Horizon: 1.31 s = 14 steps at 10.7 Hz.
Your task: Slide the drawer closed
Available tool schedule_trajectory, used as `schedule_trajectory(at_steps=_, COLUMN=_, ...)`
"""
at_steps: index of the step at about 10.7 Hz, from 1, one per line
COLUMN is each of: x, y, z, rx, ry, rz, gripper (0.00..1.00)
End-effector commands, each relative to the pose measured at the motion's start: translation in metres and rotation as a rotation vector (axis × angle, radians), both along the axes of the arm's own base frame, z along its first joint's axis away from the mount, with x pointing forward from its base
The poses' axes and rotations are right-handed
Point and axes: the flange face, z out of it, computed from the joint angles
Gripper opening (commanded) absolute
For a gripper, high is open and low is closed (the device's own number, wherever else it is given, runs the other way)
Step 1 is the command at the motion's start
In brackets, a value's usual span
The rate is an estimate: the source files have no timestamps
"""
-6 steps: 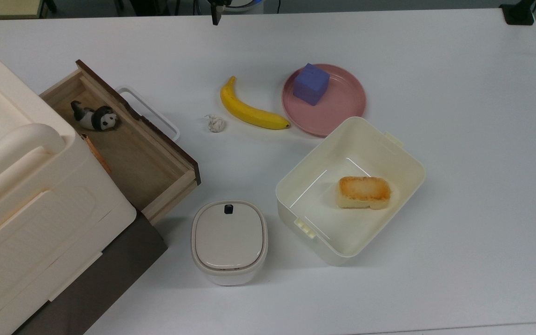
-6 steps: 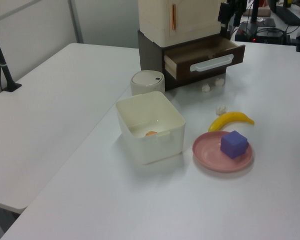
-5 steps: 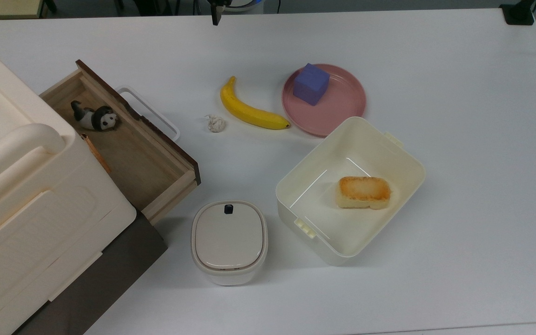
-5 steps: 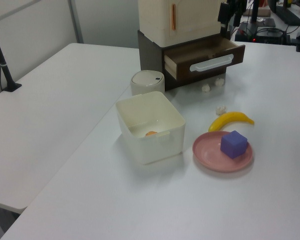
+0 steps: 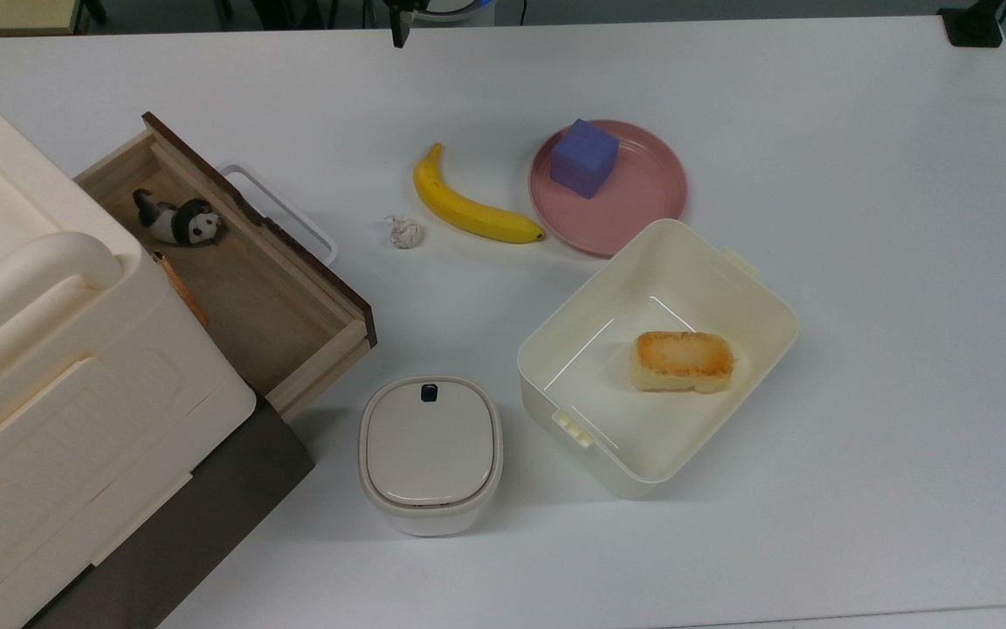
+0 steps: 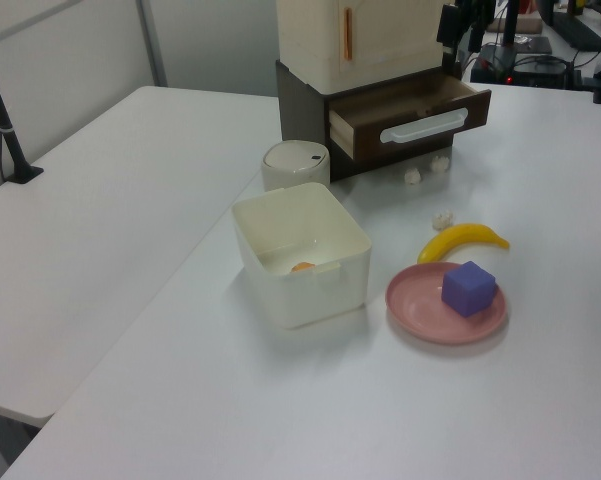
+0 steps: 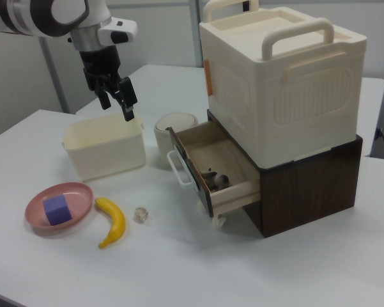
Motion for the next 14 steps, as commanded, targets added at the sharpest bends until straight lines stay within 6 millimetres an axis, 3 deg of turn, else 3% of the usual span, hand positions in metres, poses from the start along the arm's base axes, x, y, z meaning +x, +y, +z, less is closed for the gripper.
schedule_trajectory(at_steps=1, x=-0.001, y=-0.001, z=0.000, rx=0.014, ry=-0.022, rz=0.001, gripper=1.00)
schedule_trajectory(at_steps=6, x=-0.001, y=-0.002, z=0.000, rx=0.006, ry=-0.017, rz=0.012, gripper=1.00)
schedule_trajectory(at_steps=8, x=-0.007, y=0.006, z=-0.006, rx=-0.003, ry=0.041, rz=0.029, gripper=1.00)
schedule_trajectory(at_steps=10, x=-0.008, y=0.001, z=0.000, rx=-0.023, ry=0.042, rz=0.087, gripper=1.00)
schedule_trajectory(at_steps=14, x=-0.014, y=-0.006, z=-0.010, rx=-0.006, ry=0.099, rz=0.077, gripper=1.00)
